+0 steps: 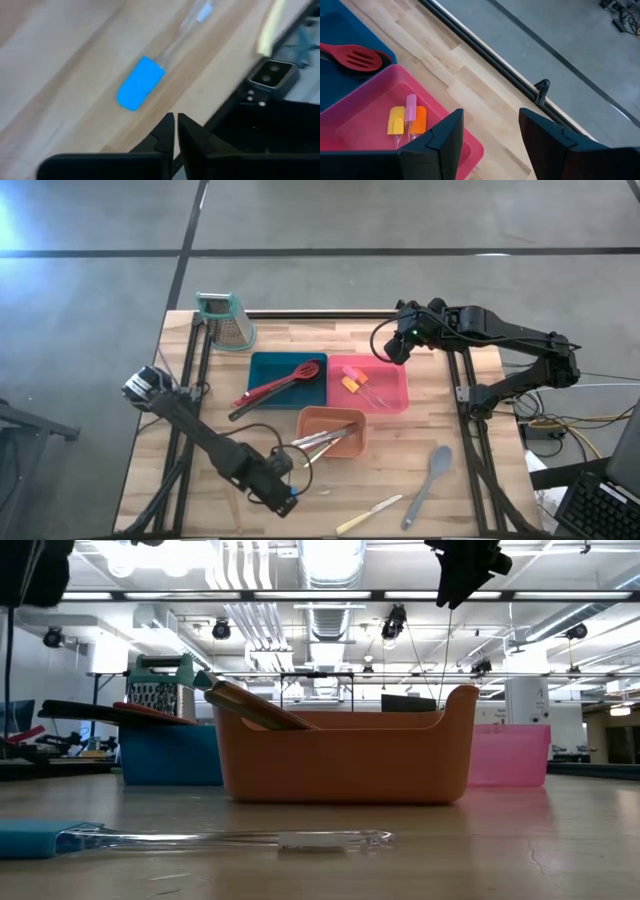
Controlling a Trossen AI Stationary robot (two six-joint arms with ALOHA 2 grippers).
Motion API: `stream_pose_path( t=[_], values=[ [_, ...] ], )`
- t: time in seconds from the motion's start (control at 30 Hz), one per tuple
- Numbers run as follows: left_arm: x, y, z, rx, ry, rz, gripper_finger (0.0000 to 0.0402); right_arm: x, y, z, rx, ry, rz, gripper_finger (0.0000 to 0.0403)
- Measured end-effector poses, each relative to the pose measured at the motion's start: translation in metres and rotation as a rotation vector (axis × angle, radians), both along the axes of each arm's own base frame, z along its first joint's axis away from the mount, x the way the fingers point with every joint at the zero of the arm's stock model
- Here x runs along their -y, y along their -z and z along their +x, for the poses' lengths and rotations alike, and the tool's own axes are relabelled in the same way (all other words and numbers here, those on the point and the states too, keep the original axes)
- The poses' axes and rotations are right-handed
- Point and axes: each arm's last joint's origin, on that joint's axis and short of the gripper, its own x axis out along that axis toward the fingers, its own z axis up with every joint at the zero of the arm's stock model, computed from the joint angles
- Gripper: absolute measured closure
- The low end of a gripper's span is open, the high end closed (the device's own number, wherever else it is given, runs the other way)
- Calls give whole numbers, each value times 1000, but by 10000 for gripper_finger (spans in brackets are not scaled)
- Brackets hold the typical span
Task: Pick & Place Kitchen Items
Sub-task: Put the blue spatula into the red bin
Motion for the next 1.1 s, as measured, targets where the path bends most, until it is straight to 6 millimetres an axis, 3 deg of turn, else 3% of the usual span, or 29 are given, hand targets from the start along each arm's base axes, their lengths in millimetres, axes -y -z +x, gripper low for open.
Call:
stream_pose_path(
  t=[0.13,0.3,0.4,0.57,0.77,0.93,1.1],
  values=[
    [5,-13,6,-77,4,64,396,0,0,0,0,0,-1,216],
    [12,-21,17,5,128,86,370,0,-1,1,10,-1,-4,216],
    [12,-15,17,16,150,98,338,0,-1,2,16,-5,-8,216],
    [13,2,18,38,148,82,251,0,-1,2,17,-9,-1,216],
    [16,28,26,224,105,31,181,0,-1,2,25,-15,1,216],
    [6,32,33,147,108,-113,179,0,-1,2,18,-18,8,216],
    [10,17,27,23,156,32,205,0,-1,2,19,-19,10,216]
  ],
)
